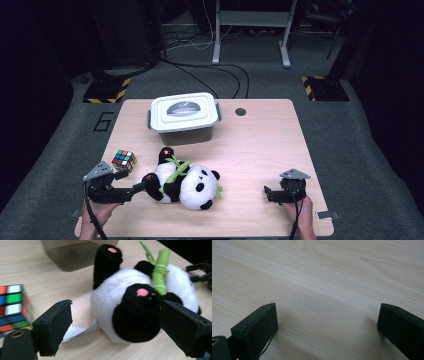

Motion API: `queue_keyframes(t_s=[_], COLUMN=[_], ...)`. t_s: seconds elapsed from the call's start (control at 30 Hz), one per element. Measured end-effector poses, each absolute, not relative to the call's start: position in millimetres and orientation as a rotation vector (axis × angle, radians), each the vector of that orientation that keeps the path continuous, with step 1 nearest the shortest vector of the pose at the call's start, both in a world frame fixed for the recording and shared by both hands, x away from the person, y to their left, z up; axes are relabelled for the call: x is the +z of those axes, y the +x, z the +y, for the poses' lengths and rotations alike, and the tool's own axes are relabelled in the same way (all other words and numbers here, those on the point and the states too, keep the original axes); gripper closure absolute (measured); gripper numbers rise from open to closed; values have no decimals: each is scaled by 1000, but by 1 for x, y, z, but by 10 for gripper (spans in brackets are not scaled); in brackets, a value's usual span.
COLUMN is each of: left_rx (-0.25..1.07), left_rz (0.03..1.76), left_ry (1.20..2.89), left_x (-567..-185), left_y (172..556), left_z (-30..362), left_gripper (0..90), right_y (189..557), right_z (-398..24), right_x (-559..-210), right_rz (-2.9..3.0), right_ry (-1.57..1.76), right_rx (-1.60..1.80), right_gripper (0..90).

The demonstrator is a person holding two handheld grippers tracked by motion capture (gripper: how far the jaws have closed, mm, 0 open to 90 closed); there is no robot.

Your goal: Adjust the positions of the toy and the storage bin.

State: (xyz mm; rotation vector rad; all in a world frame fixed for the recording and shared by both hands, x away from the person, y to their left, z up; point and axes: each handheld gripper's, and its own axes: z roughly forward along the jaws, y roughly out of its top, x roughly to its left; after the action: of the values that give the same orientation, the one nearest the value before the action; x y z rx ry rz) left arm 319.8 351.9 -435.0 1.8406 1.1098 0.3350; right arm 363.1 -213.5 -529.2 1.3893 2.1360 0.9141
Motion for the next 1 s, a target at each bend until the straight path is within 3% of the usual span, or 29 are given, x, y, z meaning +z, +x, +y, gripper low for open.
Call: queue_keyframes(t_s=[0.27,0.7,1.0], left_rx=[398,472,565], left_rz=[1217,1323,1315], left_ry=[1891,2018,1999], left_x=[-459,-524,-532], left_y=[312,312,316], left_z=[366,351,349], left_gripper=[87,62,54], right_y=[363,368,386], right_z=[-213,-215,-201], right_x=[-529,-528,-498], right_rz=[2134,2160,2182], right_ry=[1391,1395,1383], right_rx=[912,914,960], right_gripper=[24,4,6])
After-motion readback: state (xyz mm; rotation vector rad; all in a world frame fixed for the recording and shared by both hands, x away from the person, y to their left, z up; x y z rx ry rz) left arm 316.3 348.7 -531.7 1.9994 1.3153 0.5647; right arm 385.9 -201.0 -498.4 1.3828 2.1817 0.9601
